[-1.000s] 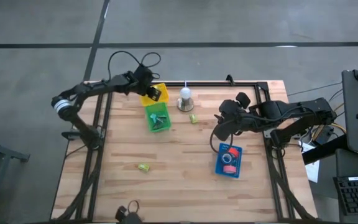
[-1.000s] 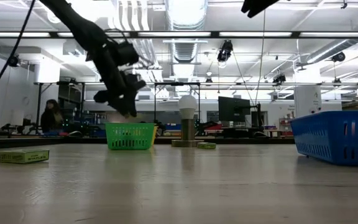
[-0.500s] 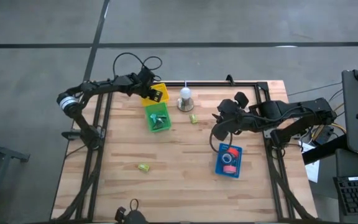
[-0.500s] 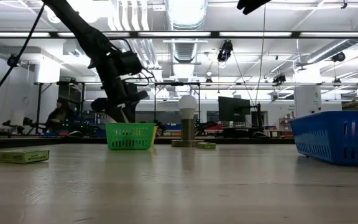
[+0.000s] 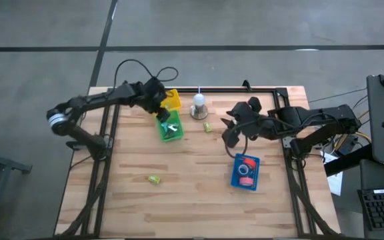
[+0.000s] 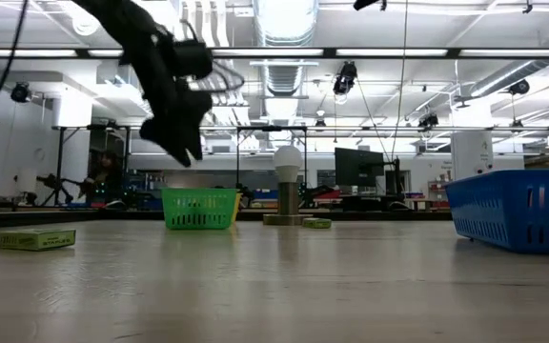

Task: Pick and place Stapler, Stapler remover, tape
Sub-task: Put the light green staple box into the yellow bin

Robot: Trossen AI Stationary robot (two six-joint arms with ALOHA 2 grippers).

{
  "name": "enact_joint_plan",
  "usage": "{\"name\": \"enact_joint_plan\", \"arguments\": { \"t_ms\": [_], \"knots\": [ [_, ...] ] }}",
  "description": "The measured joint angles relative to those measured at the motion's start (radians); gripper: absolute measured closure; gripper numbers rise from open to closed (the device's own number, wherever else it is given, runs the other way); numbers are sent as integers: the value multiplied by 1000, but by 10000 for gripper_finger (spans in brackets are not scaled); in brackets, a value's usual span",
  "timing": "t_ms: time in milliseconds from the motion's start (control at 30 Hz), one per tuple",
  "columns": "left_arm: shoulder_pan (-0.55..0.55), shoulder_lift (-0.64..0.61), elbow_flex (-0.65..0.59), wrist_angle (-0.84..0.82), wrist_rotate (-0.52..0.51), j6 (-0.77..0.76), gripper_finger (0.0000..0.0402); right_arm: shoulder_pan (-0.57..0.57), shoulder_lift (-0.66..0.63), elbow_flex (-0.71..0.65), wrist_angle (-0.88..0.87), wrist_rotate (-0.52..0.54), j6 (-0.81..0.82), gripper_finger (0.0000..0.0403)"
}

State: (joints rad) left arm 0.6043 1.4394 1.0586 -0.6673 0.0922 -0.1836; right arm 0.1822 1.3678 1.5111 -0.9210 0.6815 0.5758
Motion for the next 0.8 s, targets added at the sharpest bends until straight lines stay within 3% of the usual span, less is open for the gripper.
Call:
{"name": "enact_joint_plan", "arguments": {
  "t_ms": [267,533,800],
  "knots": [
    [-306,-187,-56,-128,159,157,179,-10,5,-2,72,1,0,265],
    [-646,-231,-194,-85,87,170,179,-10,10,-26,103,9,72,278],
    [-811,-194,-331,105,65,88,179,-11,29,-45,120,29,180,288]
  ]
}}
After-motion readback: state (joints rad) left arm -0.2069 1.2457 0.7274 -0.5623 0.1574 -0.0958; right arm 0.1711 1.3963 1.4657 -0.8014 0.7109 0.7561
